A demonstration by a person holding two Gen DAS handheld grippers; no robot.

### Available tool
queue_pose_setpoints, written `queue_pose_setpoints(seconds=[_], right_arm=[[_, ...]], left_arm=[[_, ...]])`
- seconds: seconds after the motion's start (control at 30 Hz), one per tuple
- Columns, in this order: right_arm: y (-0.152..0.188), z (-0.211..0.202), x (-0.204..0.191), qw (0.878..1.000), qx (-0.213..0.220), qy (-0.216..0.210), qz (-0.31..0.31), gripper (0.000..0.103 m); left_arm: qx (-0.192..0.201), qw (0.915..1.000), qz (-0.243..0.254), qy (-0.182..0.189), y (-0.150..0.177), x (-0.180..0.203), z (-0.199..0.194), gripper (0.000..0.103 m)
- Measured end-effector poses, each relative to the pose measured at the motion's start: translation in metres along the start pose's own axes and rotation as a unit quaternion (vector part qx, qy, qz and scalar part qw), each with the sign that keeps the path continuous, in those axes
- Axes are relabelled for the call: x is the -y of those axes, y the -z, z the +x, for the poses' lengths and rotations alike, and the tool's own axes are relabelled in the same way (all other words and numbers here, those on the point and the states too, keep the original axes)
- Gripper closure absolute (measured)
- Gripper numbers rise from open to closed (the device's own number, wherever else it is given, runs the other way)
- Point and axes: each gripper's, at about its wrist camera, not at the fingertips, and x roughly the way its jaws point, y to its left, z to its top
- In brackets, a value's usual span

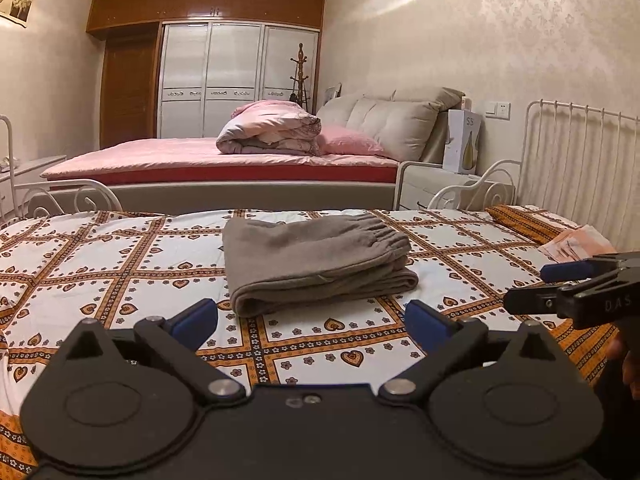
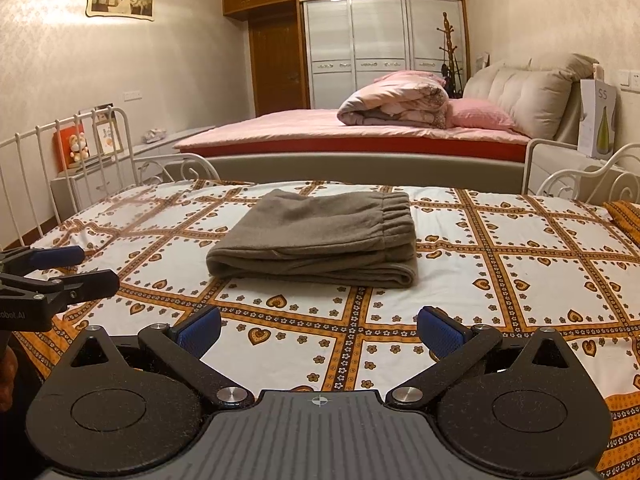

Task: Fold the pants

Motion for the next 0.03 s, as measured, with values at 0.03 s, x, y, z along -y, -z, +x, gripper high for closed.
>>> queue_pose_setpoints(seconds=[0.03], right_arm=[[0.0000,0.0000,-0.0002,1.000,0.000,0.000,-0.001,0.000]], left_arm=[[0.000,1.0000,0.001,0.001,-0.0001,0.0008,-0.0001,0.008]])
